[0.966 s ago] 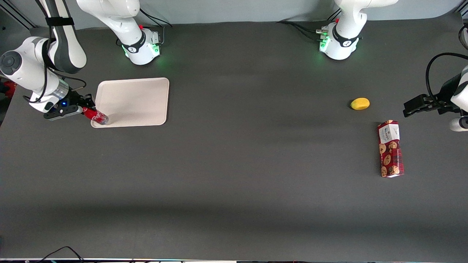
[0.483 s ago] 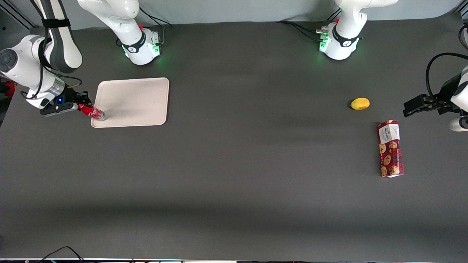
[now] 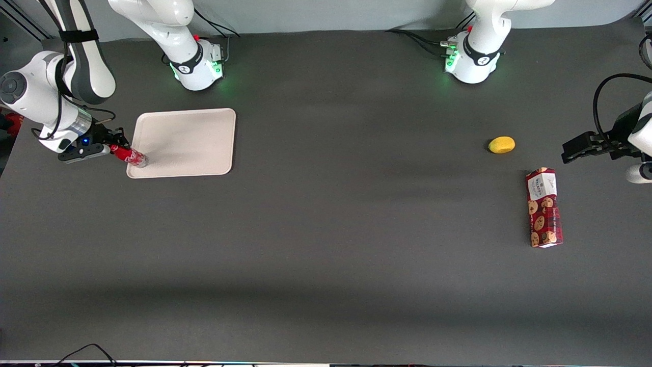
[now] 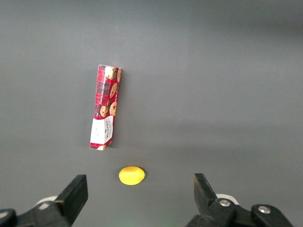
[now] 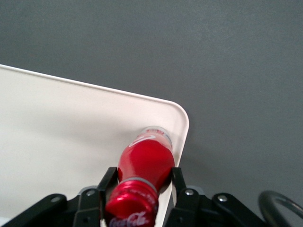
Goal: Place coke bottle on tray
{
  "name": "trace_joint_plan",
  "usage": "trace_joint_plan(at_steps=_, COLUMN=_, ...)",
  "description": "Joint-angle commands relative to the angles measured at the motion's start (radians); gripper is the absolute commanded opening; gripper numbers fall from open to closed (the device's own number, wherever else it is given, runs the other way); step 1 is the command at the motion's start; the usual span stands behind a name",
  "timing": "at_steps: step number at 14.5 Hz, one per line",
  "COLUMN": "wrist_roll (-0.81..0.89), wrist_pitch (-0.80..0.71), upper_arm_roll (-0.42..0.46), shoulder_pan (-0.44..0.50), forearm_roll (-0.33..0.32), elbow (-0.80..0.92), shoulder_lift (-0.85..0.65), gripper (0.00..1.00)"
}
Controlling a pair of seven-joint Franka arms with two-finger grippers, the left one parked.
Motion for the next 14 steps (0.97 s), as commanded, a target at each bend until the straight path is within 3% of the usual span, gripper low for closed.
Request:
trace_joint_plan(at_steps=1, wrist_roll=-0.002, wrist_pitch=-0.002, upper_arm_roll=0.015, shoulder_pan=-0.013, forearm_roll=-0.014, elbow=0.034, shoulder_lift=0.004, gripper=1.0)
trace_joint_plan(at_steps=4, wrist_roll=0.001, wrist_pitch=-0.117, upper_arm_roll=0.047, shoulder_pan=-0.007, forearm_roll=-0.012, elbow=0.15, shoulder_lift=-0.006, gripper=1.0)
trace_joint_plan(at_steps=9, wrist_roll=0.172, wrist_pitch=-0.531, upper_arm_roll=0.253, shoulder_pan=-0.005, forearm_roll=0.0, elbow=0.566, shoulder_lift=0.011, gripper=1.0)
trace_joint_plan(at_steps=14, wrist_roll=0.268, wrist_pitch=-0.62, upper_arm_roll=0.351, shoulder_pan=-0.002, forearm_roll=0.091, elbow=0.871, shoulder_lift=0.123, gripper=1.0)
